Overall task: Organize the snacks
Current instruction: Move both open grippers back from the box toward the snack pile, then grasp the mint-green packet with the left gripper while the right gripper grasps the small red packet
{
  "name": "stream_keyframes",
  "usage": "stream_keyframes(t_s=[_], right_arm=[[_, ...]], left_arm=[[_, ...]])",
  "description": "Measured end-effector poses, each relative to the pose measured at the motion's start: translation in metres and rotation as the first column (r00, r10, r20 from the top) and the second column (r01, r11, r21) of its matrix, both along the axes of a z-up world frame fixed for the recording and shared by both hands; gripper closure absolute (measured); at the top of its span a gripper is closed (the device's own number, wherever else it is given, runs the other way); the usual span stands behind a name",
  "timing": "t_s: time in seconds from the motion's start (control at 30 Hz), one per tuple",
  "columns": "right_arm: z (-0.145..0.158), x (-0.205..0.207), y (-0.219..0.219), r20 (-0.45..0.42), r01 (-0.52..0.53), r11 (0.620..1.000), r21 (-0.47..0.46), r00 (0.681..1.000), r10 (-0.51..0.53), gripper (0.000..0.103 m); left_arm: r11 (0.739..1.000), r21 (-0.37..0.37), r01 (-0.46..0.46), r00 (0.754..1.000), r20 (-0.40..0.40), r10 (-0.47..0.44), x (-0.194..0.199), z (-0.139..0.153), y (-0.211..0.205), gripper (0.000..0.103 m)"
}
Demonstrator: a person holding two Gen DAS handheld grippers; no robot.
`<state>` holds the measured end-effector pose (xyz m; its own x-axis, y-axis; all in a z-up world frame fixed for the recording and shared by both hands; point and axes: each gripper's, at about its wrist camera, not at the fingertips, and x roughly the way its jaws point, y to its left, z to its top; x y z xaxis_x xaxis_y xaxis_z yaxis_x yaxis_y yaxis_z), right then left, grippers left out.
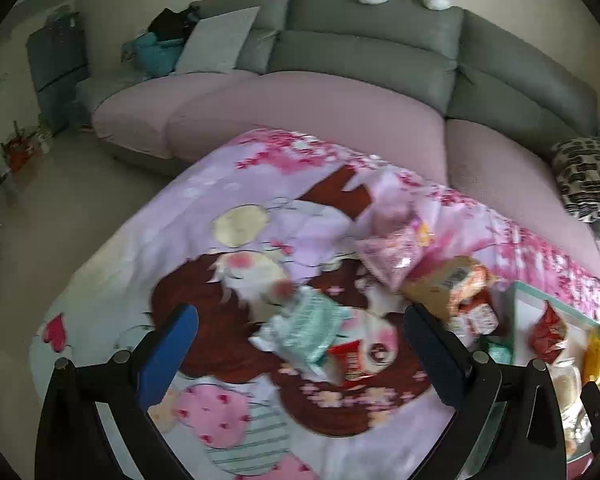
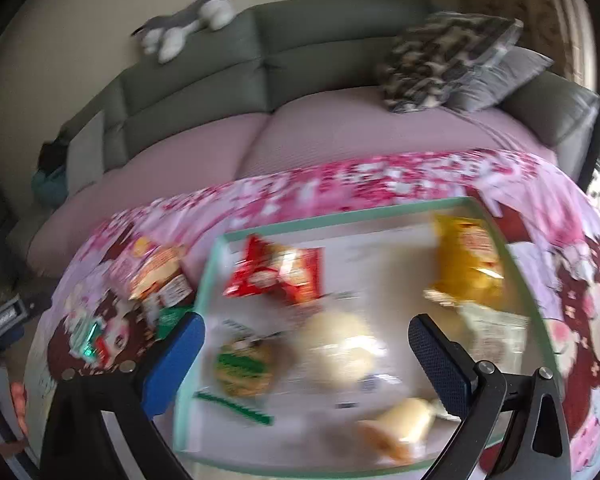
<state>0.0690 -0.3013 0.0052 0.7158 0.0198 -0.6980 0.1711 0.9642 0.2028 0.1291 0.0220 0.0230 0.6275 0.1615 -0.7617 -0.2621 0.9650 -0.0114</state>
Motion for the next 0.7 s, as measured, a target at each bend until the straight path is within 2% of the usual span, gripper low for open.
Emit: stream_keyframes(t_s=[0.07,0.2,0.3,0.53,0.7], right_arm=[[0.000,0.004,0.018,0.000,-0.052,0.999,-0.008,0.999,0.052,0.000],[0.000,0.008,0.052,0.004,-0.151,0.989,-0.006,0.989,0.151,0.000],[-0.005,0.010,0.075,-0.021,-0.205,0.978,-0.030,0.979,0.205,0.000],[-0.009,0.019,0.100,-0.046,-0.247,0.969,-0.028,0.968,0.245,0.000],[-0.005,0.034,0.115,-0.064,-0.272,0.962,-0.031,0.961,0.270,0.000]], left_arm=[[1.000,0.013,-0.014,1.000,-0.011,0.014,-0.001,-0.001,0.009,0.001],[0.999,-0.008,-0.049,0.999,-0.020,0.049,-0.003,-0.004,0.026,0.001],[0.998,-0.007,-0.066,0.997,-0.026,0.066,-0.003,-0.006,0.035,0.001],[0.995,-0.057,-0.085,0.994,-0.069,0.081,0.004,-0.017,0.053,0.001],[0.988,-0.130,-0.081,0.992,-0.103,0.068,0.011,-0.027,0.061,0.001]])
